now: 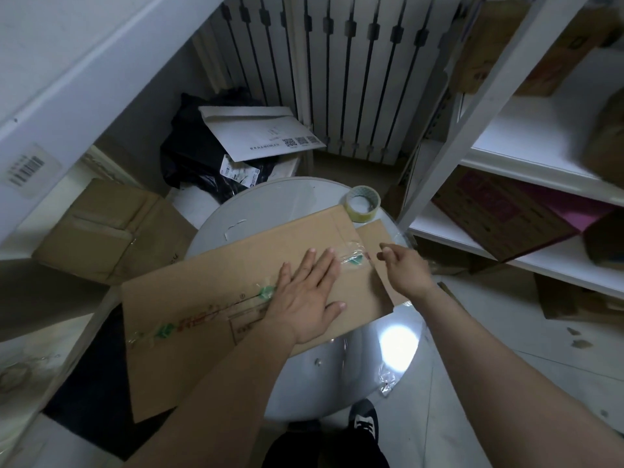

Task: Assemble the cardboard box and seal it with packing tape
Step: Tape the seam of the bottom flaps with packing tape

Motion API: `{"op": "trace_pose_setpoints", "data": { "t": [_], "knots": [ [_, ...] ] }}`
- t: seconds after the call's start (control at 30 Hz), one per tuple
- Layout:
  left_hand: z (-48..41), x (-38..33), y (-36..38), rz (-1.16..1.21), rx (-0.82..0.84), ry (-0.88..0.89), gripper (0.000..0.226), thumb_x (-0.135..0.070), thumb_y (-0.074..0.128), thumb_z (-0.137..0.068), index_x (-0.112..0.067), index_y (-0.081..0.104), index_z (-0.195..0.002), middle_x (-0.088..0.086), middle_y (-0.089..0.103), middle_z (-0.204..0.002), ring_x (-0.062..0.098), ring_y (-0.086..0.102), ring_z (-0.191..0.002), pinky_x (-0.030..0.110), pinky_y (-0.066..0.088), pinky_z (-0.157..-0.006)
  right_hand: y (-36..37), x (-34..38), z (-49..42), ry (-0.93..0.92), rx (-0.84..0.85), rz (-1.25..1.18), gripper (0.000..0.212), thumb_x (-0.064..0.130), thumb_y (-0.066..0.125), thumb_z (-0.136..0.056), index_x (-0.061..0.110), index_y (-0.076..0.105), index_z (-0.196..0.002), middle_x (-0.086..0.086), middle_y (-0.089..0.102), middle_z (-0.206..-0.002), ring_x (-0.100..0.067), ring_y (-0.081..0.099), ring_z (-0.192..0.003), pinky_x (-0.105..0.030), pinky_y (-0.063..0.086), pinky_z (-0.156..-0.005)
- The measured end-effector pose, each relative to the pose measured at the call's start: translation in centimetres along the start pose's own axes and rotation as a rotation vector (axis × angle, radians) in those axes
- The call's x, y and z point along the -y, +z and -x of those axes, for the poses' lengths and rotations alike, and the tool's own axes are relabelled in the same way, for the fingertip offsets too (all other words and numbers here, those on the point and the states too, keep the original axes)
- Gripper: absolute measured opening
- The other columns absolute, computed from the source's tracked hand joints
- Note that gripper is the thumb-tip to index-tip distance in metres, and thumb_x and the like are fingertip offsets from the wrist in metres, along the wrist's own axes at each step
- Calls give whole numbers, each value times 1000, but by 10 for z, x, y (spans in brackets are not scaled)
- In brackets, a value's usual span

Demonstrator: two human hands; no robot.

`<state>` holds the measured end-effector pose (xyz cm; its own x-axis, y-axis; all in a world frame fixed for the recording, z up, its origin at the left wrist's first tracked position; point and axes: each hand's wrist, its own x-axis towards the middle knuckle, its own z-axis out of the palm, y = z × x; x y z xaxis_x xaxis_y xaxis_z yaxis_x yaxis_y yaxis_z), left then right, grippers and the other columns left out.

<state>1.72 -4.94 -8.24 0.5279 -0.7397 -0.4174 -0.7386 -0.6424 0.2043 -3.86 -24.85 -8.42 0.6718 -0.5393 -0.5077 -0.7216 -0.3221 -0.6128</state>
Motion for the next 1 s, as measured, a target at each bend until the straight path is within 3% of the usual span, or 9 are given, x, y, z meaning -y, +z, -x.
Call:
{"op": "trace_pose_setpoints", "data": {
  "t": [0.1,0.17,0.3,0.4,0.57,0.7,0.8,0.9,1.0],
  "knots": [
    [-7,-15,-7,39,-69,30,69,-51,27,-100,-23,-2,-156,-9,-16,-162,18,-15,-149,49,4,-119,-15,-15,9,34,-163,-141,25,21,50,-98,16,70,-113,-1,73,-106,-23,63,-107,-40,47,-99],
    [-12,-29,-10,60,-94,59,65,-48,28,-102,-23,3,-156,-9,-11,-163,17,-11,-149,46,6,-119,-25,-27,17,91,-196,-173,16,16,57,-94,18,73,-96,0,72,-101,-20,64,-99,-38,51,-93],
    [-22,-55,-13,94,-136,92,59,-42,28,-103,-22,11,-155,-7,-5,-163,15,-8,-150,40,6,-121,-42,-60,28,200,-266,-211,21,17,60,-92,24,64,-74,-1,72,-92,-22,66,-91,-34,51,-83],
    [-29,-71,-12,81,-131,130,56,-39,29,-103,-21,17,-154,-5,2,-164,16,-3,-150,41,5,-121,-49,-86,35,328,-274,-250,14,19,54,-97,15,67,-95,-3,71,-91,-22,66,-92,-37,52,-85],
    [-52,-89,-4,37,-192,205,50,-35,34,-102,-16,35,-148,1,20,-161,22,9,-149,40,3,-119,-46,-119,20,416,-134,-287,25,10,45,-100,3,61,-118,-10,67,-102,-22,65,-96,-25,48,-74],
    [-80,-101,11,-47,-231,218,39,-31,45,-97,-11,60,-127,9,51,-142,29,34,-140,47,17,-117,-46,-146,-13,393,9,-165,38,5,51,-95,7,52,-133,-14,61,-125,-31,61,-109,-38,52,-88],
    [-108,-110,15,-116,-258,198,29,-21,59,-88,-8,68,-113,11,64,-120,32,50,-126,47,24,-114,-44,-157,-41,366,122,-113,38,10,44,-95,15,54,-132,-9,55,-137,-30,54,-120,-38,46,-101],
    [-132,-124,6,-263,-77,163,32,-14,51,-87,-10,60,-118,11,60,-117,30,48,-119,42,18,-112,-47,-151,-57,347,124,-8,44,7,35,-98,20,49,-138,-2,47,-144,-23,35,-138,-21,31,-95],
    [-151,-132,4,-384,129,150,34,-14,47,-88,-12,54,-121,12,57,-121,30,50,-115,41,26,-107,-41,-156,-79,254,186,-32,54,3,32,-97,18,35,-148,0,42,-150,-24,30,-141,-26,26,-107]
  ]
}}
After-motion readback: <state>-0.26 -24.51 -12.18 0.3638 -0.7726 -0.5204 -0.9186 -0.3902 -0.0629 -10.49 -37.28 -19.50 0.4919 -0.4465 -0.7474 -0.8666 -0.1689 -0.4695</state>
